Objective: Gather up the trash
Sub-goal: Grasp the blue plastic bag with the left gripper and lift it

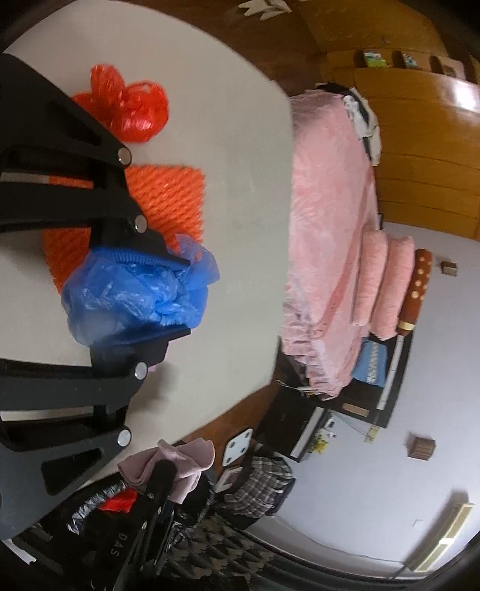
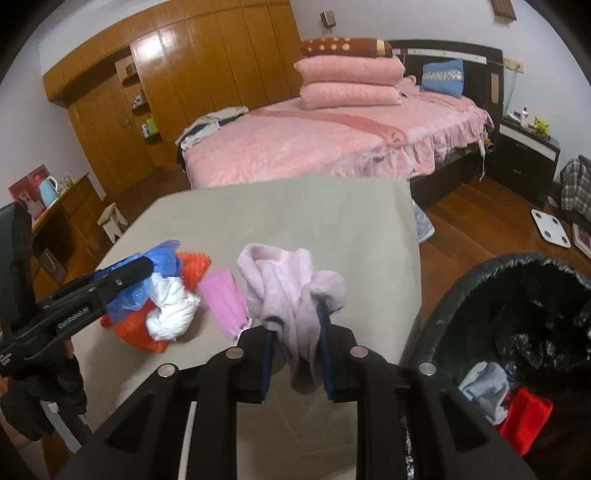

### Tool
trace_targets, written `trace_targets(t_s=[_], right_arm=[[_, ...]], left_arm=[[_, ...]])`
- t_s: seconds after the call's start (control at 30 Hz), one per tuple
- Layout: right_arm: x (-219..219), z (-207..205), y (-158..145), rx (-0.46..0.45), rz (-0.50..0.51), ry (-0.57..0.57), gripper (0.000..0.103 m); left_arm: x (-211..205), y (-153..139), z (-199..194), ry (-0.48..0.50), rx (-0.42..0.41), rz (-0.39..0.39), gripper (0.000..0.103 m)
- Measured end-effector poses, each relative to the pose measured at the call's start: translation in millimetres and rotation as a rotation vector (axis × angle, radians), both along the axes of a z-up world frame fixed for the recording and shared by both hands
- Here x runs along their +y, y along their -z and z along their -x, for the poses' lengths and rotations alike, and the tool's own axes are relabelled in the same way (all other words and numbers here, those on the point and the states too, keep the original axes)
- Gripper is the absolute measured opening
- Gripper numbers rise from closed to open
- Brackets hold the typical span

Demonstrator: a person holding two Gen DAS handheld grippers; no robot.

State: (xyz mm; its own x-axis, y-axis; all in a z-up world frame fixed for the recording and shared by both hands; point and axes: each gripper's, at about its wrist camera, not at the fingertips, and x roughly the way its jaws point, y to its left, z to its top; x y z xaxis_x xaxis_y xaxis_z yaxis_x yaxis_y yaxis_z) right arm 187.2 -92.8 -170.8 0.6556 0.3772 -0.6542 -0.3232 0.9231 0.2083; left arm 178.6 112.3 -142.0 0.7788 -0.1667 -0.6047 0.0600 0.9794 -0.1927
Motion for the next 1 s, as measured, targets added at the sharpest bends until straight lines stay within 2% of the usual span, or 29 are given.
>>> trace_targets(t_s=[0.13, 0.27, 0.33, 0.43, 0.47, 0.57, 0.8, 0.83, 0.9, 1.0], right_arm=[[1.5, 3.9, -10.0, -0.025, 0.002, -0.011, 0.022], [4.7, 7.0, -5.7, -0.009, 0.015, -0.017, 0.022], [5.6, 8.1, -2.0, 0.001, 0.03, -0.022, 0.022], [4.9, 11.1, 4.9, 0.025, 0.034, -0.024, 0.022], [4.8, 11.8, 6.7, 0.031, 0.039, -0.024, 0.022], [4.9, 15.7, 10.1, 0.035, 0.042, -0.024, 0.022], [4.8, 16.8, 11.0, 0.034, 0.044, -0.031, 0.022], [5.5, 17.2, 11.4, 0.035, 0.044, -0.033, 0.022], [5.9, 16.2, 12.6, 0.037, 0.045, -0.034, 0.023], [8.8, 17.4, 15.2, 0.044, 0.044, -0.041, 0.023]], left_arm=[[-0.7, -12.7, 9.8, 0.006, -0.029, -0.002, 0.029], [-3.1, 1.4, 13.5, 0.013, 0.01, -0.016, 0.03], [-1.1, 12.0, 15.3, 0.015, 0.051, -0.001, 0.035], [0.6, 18.8, 19.8, 0.017, 0.072, 0.002, 0.054], [1.9, 19.2, 21.4, 0.016, 0.073, 0.008, 0.064], [4.4, 20.0, 20.6, 0.012, 0.081, 0.008, 0.067], [8.8, 33.8, 14.7, -0.013, 0.137, 0.0, 0.066], [9.1, 36.2, 14.2, -0.008, 0.145, -0.002, 0.063], [9.7, 40.4, 13.1, 0.013, 0.158, 0.004, 0.044], [9.9, 42.9, 12.4, 0.03, 0.159, 0.019, 0.036]])
